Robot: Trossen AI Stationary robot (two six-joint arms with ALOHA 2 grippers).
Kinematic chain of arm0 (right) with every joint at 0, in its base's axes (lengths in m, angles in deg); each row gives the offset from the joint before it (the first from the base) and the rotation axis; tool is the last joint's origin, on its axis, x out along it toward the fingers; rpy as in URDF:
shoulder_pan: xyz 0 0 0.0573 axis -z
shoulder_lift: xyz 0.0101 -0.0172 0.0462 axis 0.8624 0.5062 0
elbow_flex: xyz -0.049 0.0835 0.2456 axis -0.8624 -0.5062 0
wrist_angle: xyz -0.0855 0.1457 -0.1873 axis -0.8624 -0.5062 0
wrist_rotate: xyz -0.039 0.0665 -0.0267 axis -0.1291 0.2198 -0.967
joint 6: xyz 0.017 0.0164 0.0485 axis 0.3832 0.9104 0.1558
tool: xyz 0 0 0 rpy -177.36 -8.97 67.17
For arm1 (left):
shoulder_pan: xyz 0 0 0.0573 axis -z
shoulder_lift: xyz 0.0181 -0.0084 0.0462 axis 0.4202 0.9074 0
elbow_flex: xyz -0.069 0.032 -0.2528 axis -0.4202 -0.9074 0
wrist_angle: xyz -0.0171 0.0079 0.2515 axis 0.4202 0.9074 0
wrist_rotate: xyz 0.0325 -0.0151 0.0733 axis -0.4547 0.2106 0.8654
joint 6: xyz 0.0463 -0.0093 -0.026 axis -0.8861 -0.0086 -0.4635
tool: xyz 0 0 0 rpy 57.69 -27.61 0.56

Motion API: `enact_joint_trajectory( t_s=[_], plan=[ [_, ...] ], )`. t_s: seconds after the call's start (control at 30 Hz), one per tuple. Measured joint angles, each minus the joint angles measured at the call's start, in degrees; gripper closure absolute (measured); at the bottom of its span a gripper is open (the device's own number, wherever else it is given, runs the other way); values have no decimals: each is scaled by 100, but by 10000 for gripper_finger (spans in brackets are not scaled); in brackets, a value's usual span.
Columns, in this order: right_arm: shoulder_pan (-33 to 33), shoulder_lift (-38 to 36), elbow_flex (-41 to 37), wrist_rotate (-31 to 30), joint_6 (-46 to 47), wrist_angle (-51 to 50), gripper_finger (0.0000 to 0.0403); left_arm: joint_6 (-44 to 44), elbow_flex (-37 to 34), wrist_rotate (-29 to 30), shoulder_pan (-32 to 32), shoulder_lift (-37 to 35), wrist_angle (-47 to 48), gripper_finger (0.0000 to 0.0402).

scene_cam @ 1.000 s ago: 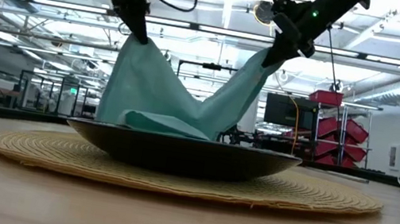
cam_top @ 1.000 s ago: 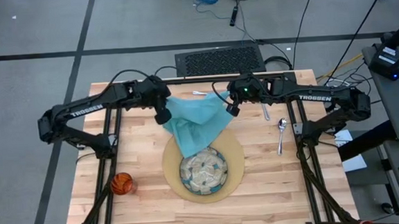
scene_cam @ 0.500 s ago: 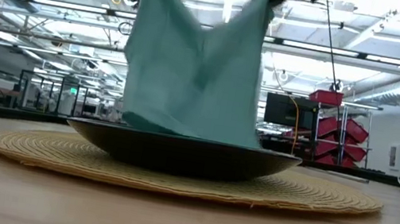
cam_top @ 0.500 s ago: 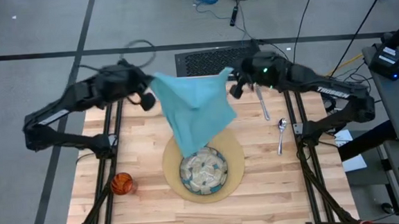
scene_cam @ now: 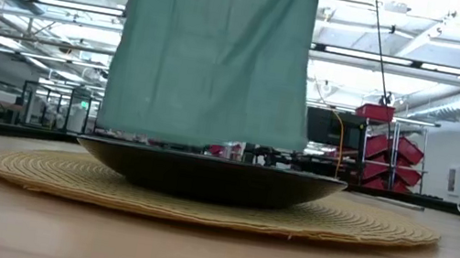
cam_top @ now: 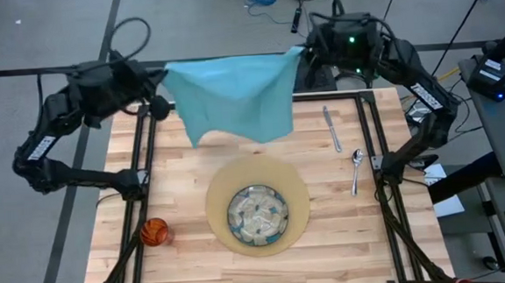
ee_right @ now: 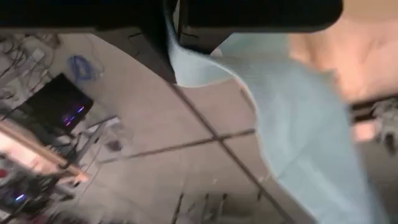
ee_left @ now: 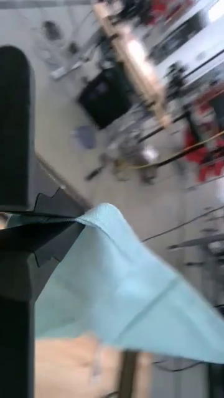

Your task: Set table place

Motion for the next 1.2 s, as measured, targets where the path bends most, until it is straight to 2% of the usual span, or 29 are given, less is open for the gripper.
enact_joint_trajectory(
  t_s=[0.2,0.43,0.6,0.83,1.03,1.1,1.2],
  plan=[
    [-105,134,-111,0,349,-826,403,484,-45,-52,40,4,1312,401],
    [-613,221,-468,7,806,-1309,403,914,-295,-593,306,-10,1823,401],
    [-947,142,-1008,-6,1256,-1667,403,1209,-693,-649,599,-107,2164,401],
    [-1396,4,-1614,-37,1962,-2206,403,1803,-1178,-905,1178,-359,2318,401],
    [-1800,-19,-2079,-51,2289,-2185,403,2260,-1733,-973,1717,-509,2264,401],
    [-1863,-22,-2146,-250,2287,-2074,403,2285,-1838,-848,1845,-501,2195,401],
    [-1963,-30,-2153,-867,2199,-1859,403,2251,-1877,-505,2022,-504,1789,401]
  ],
)
